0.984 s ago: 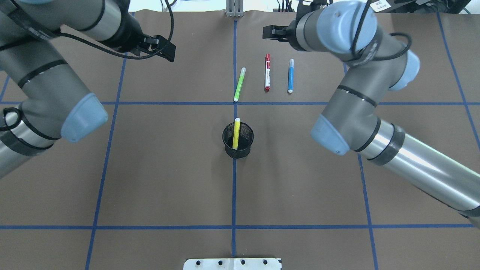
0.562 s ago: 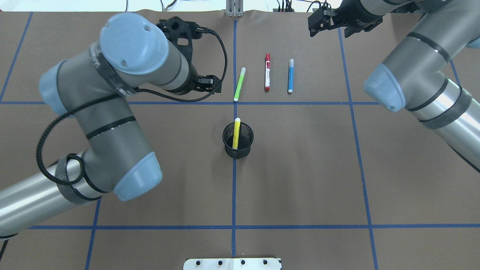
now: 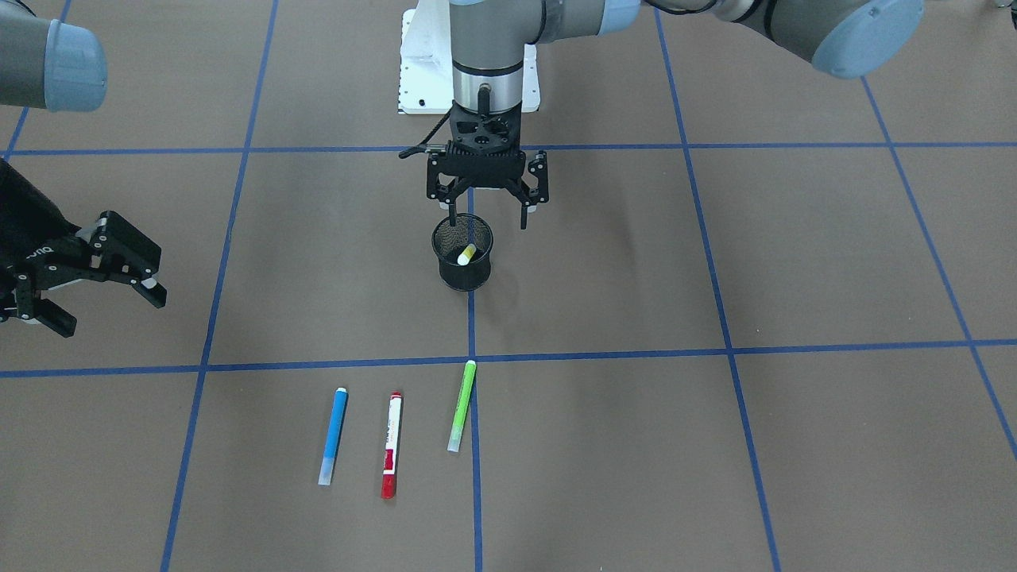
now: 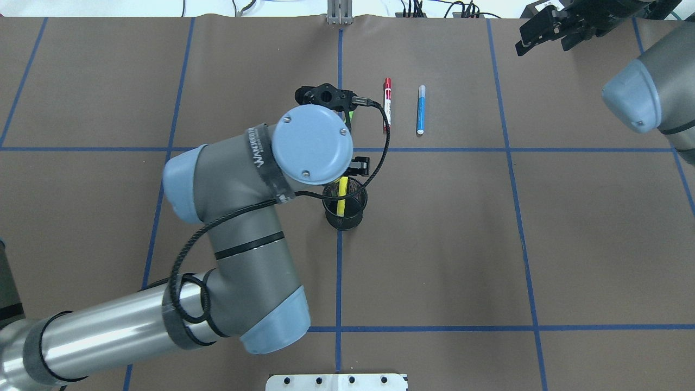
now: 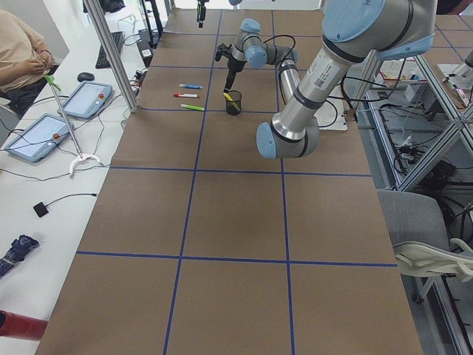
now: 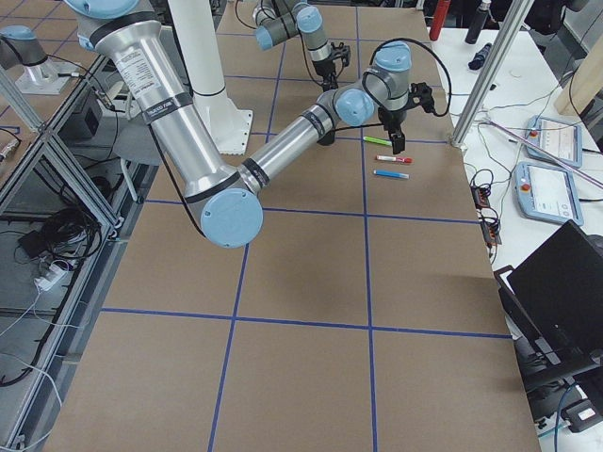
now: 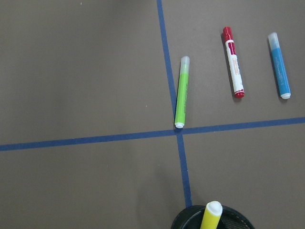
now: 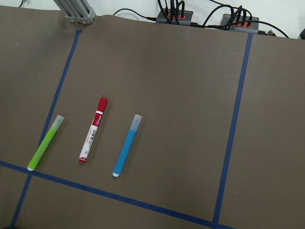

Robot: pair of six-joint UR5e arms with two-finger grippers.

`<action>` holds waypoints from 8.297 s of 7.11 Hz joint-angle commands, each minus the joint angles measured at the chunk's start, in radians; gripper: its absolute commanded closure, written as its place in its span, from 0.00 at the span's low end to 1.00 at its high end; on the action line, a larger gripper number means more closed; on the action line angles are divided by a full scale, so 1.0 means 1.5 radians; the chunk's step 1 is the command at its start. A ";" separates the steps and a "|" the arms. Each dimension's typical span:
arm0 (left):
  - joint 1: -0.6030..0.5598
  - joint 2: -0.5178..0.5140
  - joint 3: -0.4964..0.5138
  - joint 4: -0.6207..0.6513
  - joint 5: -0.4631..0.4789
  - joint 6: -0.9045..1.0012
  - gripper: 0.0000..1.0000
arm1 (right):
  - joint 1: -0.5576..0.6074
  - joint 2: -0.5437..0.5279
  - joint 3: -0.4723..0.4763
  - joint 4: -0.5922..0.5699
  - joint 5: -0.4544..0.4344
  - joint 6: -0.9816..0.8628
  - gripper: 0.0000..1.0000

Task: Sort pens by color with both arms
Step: 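Lower the left gripper into the cup and grasp the yellow highlighter, then lift the yellow highlighter out of the cup with the left gripper, then carry the yellow highlighter beside the green highlighter, lower and release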

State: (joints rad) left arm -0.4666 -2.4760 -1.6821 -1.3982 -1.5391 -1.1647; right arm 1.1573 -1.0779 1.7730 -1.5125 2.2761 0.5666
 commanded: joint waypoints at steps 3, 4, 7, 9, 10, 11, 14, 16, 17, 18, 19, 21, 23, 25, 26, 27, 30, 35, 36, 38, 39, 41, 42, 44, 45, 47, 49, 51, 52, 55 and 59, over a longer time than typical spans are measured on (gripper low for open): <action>0.005 -0.058 0.096 0.010 0.005 -0.015 0.32 | 0.003 -0.004 0.000 0.000 -0.003 -0.008 0.00; 0.005 -0.062 0.108 0.009 0.003 -0.015 0.36 | 0.003 -0.004 -0.001 0.000 -0.003 -0.008 0.00; 0.005 -0.065 0.130 0.006 0.001 -0.018 0.42 | 0.003 -0.005 -0.002 0.000 -0.006 -0.008 0.00; 0.005 -0.065 0.135 0.001 0.001 -0.019 0.46 | 0.003 -0.005 -0.003 0.001 -0.007 -0.008 0.00; 0.005 -0.066 0.135 -0.002 0.001 -0.019 0.49 | 0.003 -0.005 -0.003 0.001 -0.007 -0.008 0.00; 0.005 -0.066 0.144 -0.015 0.002 -0.019 0.52 | 0.003 -0.005 -0.003 0.002 -0.007 -0.008 0.00; 0.005 -0.065 0.168 -0.050 0.002 -0.019 0.54 | 0.003 -0.005 -0.004 0.002 -0.007 -0.008 0.00; 0.005 -0.065 0.168 -0.050 0.001 -0.019 0.59 | 0.003 -0.005 -0.004 0.002 -0.007 -0.008 0.00; 0.005 -0.064 0.168 -0.050 0.001 -0.019 0.63 | 0.003 -0.005 -0.005 0.002 -0.007 -0.008 0.00; 0.005 -0.063 0.167 -0.051 0.001 -0.019 0.76 | 0.003 -0.005 -0.005 0.002 -0.007 -0.008 0.00; 0.005 -0.063 0.165 -0.050 0.001 -0.019 0.89 | 0.003 -0.004 -0.005 0.002 -0.007 -0.008 0.00; 0.004 -0.063 0.155 -0.048 0.001 -0.019 1.00 | 0.003 -0.003 -0.006 0.004 -0.007 -0.008 0.00; 0.003 -0.062 0.111 -0.041 0.001 -0.019 1.00 | 0.002 -0.003 -0.006 0.004 -0.007 -0.008 0.00; -0.002 -0.060 0.044 -0.039 0.004 -0.018 1.00 | 0.002 -0.002 -0.006 0.004 -0.007 -0.007 0.00; -0.011 -0.059 0.004 -0.040 0.005 -0.014 1.00 | 0.002 -0.003 -0.006 0.004 -0.008 -0.007 0.00; -0.020 -0.049 -0.038 -0.042 0.009 -0.011 1.00 | 0.002 -0.003 -0.007 0.004 -0.018 -0.007 0.00; -0.057 -0.026 -0.077 -0.139 0.048 -0.012 1.00 | 0.001 -0.004 -0.009 0.005 -0.021 -0.010 0.00; -0.135 0.008 0.100 -0.532 0.152 -0.011 1.00 | 0.001 -0.012 -0.015 0.006 -0.021 -0.011 0.00; -0.152 0.008 0.157 -0.611 0.171 -0.011 1.00 | 0.001 -0.012 -0.018 0.006 -0.021 -0.011 0.00; -0.175 0.008 0.267 -0.747 0.195 -0.010 1.00 | 0.001 -0.012 -0.020 0.006 -0.021 -0.011 0.00; -0.174 0.009 0.311 -0.752 0.238 -0.008 1.00 | 0.001 -0.012 -0.020 0.007 -0.021 -0.011 0.00; -0.170 0.015 0.399 -0.815 0.258 -0.008 1.00 | 0.000 -0.012 -0.020 0.007 -0.022 -0.010 0.00; -0.165 0.017 0.415 -0.820 0.268 -0.008 1.00 | -0.001 -0.012 -0.020 0.007 -0.030 -0.010 0.00; -0.133 0.015 0.435 -0.820 0.295 -0.008 1.00 | -0.005 -0.012 -0.020 0.007 -0.036 -0.010 0.00; -0.114 0.014 0.435 -0.821 0.315 -0.007 1.00 | -0.007 -0.012 -0.020 0.008 -0.037 -0.010 0.00; -0.085 0.014 0.444 -0.820 0.360 -0.007 1.00 | -0.009 -0.011 -0.020 0.008 -0.037 -0.010 0.00; -0.073 0.016 0.444 -0.819 0.372 -0.002 0.91 | -0.010 -0.011 -0.020 0.009 -0.037 -0.010 0.00; -0.056 0.021 0.432 -0.820 0.371 0.021 0.54 | -0.010 -0.011 -0.020 0.009 -0.037 -0.009 0.00; -0.046 0.039 0.404 -0.819 0.369 0.026 0.19 | -0.010 -0.011 -0.020 0.009 -0.037 -0.009 0.00; -0.033 0.066 0.301 -0.802 0.361 0.127 0.00 | -0.010 -0.010 -0.019 0.009 -0.037 -0.007 0.00; -0.064 0.073 0.106 -0.440 0.169 0.128 0.00 | -0.004 -0.010 -0.020 0.008 -0.036 -0.010 0.00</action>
State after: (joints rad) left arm -0.5322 -2.3708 -1.4265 -2.2663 -1.1751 -0.9733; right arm 1.1458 -1.0917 1.7427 -1.4996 2.2225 0.5539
